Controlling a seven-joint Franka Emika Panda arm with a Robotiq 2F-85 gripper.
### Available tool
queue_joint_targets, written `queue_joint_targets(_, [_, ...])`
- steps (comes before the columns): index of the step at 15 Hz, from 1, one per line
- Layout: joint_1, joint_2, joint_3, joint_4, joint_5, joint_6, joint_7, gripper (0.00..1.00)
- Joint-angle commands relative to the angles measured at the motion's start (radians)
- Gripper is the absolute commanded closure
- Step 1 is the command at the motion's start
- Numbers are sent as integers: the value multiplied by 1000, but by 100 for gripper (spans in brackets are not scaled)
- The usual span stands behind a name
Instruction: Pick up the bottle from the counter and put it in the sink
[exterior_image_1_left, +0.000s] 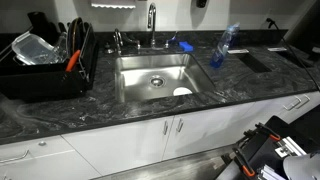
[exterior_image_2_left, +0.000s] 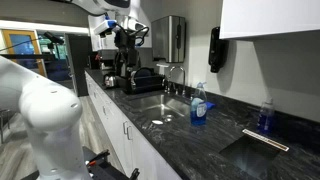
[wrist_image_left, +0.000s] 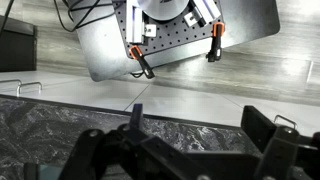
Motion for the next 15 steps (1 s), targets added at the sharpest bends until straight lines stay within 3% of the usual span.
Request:
queue_joint_targets(1, [-1,1,0,2,0,-1,-1,0])
queue_joint_targets(9, [-4,3,-4,-1,6,15,5,0])
queue_joint_targets(15, [-24,50,-29,-46,21,259,48,0])
